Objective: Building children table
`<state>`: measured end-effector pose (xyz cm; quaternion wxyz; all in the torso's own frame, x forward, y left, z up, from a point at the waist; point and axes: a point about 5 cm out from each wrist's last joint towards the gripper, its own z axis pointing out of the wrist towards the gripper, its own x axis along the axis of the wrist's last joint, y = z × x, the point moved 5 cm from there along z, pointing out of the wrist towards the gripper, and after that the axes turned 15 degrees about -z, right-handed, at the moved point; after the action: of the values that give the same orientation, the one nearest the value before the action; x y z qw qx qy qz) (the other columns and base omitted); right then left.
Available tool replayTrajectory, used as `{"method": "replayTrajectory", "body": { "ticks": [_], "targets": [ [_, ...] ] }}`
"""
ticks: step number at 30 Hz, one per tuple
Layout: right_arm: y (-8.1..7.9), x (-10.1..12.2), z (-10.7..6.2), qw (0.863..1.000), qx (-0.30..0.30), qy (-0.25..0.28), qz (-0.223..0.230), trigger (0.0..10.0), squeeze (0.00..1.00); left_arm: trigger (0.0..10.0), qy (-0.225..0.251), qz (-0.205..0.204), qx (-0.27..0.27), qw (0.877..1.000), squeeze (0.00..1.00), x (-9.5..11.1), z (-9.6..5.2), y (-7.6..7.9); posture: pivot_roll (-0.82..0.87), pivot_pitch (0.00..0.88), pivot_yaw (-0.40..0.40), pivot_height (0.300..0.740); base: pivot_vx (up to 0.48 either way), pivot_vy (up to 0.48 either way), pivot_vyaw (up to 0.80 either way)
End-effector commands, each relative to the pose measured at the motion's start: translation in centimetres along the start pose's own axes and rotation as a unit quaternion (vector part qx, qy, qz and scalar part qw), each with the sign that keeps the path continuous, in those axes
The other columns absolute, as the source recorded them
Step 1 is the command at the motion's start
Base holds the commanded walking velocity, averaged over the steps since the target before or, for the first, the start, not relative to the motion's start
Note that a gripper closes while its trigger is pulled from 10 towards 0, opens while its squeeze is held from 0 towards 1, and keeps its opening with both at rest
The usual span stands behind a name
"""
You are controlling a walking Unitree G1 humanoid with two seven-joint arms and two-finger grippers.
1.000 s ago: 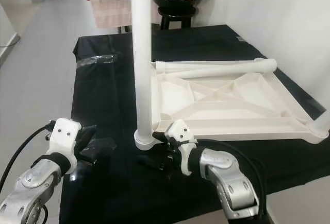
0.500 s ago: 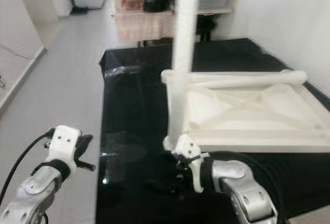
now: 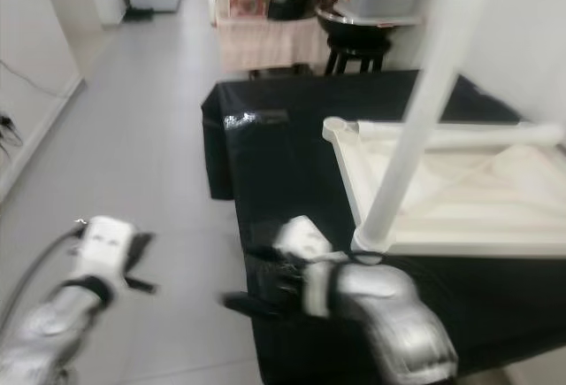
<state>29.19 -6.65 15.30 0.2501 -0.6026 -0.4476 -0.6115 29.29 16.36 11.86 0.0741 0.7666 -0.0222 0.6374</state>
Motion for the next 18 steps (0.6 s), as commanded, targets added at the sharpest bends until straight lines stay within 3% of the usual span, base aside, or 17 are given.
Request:
{"method": "replayTrajectory", "body": {
  "ticks": [1, 2, 3, 4, 6, 9, 18],
  "targets": [
    [2.1, -1.5, -0.3, 0.996, -0.087, -0.029, 0.016, 10.0, 0.0, 10.0, 0.002, -0.016, -0.007, 1.0, 0.0, -0.1, -0.1, 0.6, -0.01, 0.05, -0.025, 0.74, 0.0, 0.48, 0.0],
    [2.1, -1.5, -0.3, 0.996, -0.087, -0.029, 0.016, 10.0, 0.0, 10.0, 0.002, -0.016, -0.007, 1.0, 0.0, -0.1, -0.1, 0.6, -0.01, 0.05, -0.025, 0.74, 0.0, 0.48, 0.0],
    [3.4, -1.9, 0.0, 0.987, -0.151, -0.036, 0.032, 10.0, 0.0, 10.0, 0.007, -0.04, -0.01, 0.999, 0.0, 0.1, -0.3, 1.0, -0.01, 0.05, -0.027, 0.74, 0.0, 0.48, 0.0],
    [3.4, -1.9, 0.0, 0.987, -0.151, -0.036, 0.032, 10.0, 0.0, 10.0, 0.007, -0.04, -0.01, 0.999, 0.0, 0.1, -0.3, 1.0, -0.01, 0.05, -0.027, 0.74, 0.0, 0.48, 0.0],
    [5.1, -2.9, -0.3, 0.969, -0.237, -0.063, 0.04, 10.0, 0.0, 10.0, 0.02, -0.057, -0.004, 0.998, 0.0, 0.3, -0.6, 1.4, 0.0, 0.047, -0.033, 0.74, 0.0, 0.48, 0.0],
    [5.7, -3.3, -0.4, 0.963, -0.258, -0.078, 0.029, 10.0, 0.0, 10.0, 0.026, -0.064, 0.009, 0.998, 0.0, 0.3, -0.5, 1.2, 0.0, 0.034, -0.032, 0.74, 0.0, 0.48, 0.0],
    [5.5, -4.0, 0.7, 0.965, -0.243, -0.1, -0.002, 10.0, 0.0, 10.0, 0.034, -0.05, 0.006, 0.998, 0.0, 0.4, 0.4, 1.2, 0.0, 0.008, -0.035, 0.74, 0.0, 0.48, 0.0]
  ]
}}
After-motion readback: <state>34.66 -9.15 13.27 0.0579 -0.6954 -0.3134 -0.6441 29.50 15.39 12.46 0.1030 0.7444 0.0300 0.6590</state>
